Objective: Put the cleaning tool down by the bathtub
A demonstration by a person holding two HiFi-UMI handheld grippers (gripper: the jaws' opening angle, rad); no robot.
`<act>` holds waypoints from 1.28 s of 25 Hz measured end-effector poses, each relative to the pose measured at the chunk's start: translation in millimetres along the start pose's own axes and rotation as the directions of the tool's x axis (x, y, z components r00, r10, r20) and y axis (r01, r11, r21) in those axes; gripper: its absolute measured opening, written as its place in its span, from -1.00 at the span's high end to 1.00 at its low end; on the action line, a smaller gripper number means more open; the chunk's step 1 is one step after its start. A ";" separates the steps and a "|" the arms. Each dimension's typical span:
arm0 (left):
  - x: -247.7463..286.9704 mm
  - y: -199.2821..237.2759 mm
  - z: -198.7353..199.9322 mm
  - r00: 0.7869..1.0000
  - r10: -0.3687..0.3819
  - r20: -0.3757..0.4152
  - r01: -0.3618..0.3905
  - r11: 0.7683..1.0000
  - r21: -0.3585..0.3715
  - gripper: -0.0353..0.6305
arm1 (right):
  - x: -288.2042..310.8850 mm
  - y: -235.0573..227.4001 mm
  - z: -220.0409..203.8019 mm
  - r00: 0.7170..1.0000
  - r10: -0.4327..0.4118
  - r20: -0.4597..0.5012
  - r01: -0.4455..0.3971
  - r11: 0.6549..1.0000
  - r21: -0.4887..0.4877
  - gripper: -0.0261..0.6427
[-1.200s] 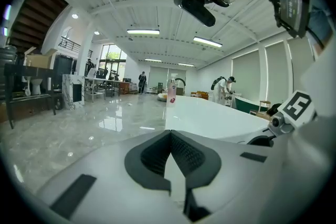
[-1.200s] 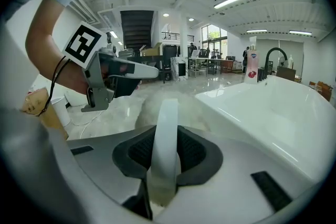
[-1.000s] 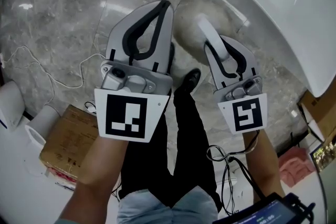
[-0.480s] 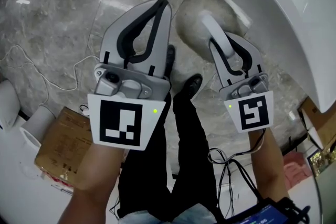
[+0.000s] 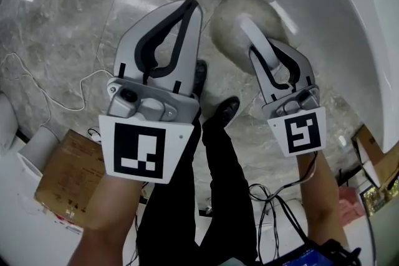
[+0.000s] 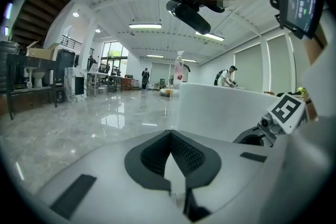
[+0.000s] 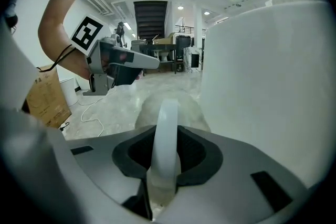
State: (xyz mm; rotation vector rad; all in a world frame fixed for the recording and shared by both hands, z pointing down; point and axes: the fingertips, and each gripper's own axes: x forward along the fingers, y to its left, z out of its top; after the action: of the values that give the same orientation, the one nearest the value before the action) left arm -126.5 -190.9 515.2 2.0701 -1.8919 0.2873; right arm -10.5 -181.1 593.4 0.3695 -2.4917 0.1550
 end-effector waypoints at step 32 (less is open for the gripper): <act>45.2 16.4 -109.7 1.000 -0.005 -0.012 0.006 0.999 0.036 0.85 | 101.6 -11.2 -122.5 0.998 0.054 -0.041 -0.058 0.993 -0.107 0.62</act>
State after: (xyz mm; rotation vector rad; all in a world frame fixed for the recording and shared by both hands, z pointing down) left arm -130.8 -193.8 634.8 2.0918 -1.8870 0.3349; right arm -18.0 -191.0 752.4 0.2489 -2.4616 0.0490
